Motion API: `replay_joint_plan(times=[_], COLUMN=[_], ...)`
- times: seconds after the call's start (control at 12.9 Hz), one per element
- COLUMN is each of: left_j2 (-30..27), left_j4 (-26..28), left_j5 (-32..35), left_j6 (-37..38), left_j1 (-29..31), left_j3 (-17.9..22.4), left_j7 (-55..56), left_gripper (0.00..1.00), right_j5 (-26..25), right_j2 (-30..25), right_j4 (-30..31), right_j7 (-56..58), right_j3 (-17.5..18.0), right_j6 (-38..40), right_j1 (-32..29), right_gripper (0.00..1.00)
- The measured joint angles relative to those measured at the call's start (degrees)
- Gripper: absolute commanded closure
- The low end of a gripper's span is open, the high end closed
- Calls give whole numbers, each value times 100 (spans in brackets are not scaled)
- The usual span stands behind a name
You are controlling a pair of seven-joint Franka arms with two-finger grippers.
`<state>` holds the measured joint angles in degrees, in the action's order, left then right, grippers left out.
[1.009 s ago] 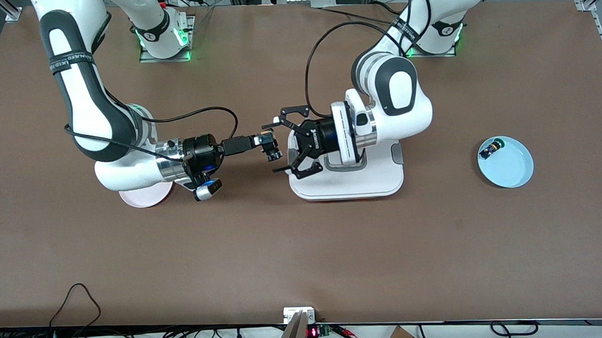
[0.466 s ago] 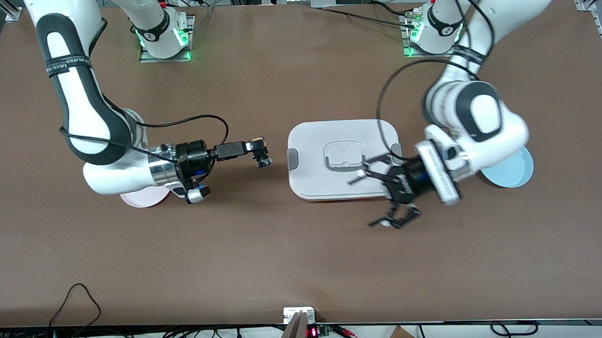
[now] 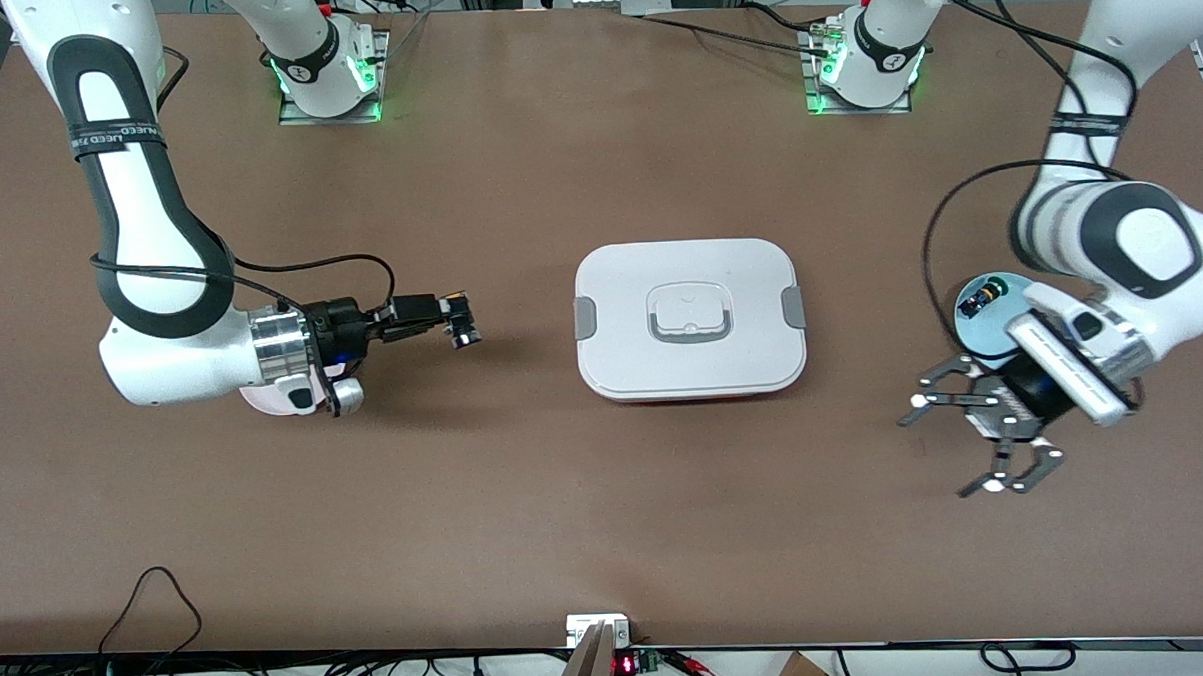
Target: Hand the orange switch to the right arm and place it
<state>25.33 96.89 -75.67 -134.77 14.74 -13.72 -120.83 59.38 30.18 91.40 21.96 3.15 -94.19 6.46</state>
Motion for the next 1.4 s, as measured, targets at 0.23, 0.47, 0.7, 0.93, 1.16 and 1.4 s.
replay_joint_plan(times=[0.23, 0.47, 0.7, 0.93, 1.16, 1.4], left_j2=[-9, -145, -474, -750, -1015, -1299], left_j4=[224, 208, 178, -62, -503, -855], left_j5=[665, 2943, 4508, 5574, 6450, 7178], left_j6=[189, 204, 354, 1105, 2411, 3457], left_j1=[296, 354, 332, 303, 169, -191], left_j3=[545, 705, 707, 758, 777, 777], left_j7=[44, 2520, 5077, 7247, 9233, 10887], left_gripper=[0, 0, 0, 0, 0, 0], right_j5=[-1303, -2672, -4020, -5458, -6076, -6105], right_j2=[2, -1, -28, -119, -128, -121], right_j4=[3, -1, -13, -7, 268, 927], right_j7=[810, 1720, 2679, 3733, 5010, 6200], right_j3=[0, 1, -1, 3, -1, -7], right_j6=[45, 38, -23, -434, -1253, -2336], right_j1=[-137, -200, -340, -390, -609, -904], right_gripper=[80, 80, 80, 80, 79, 79])
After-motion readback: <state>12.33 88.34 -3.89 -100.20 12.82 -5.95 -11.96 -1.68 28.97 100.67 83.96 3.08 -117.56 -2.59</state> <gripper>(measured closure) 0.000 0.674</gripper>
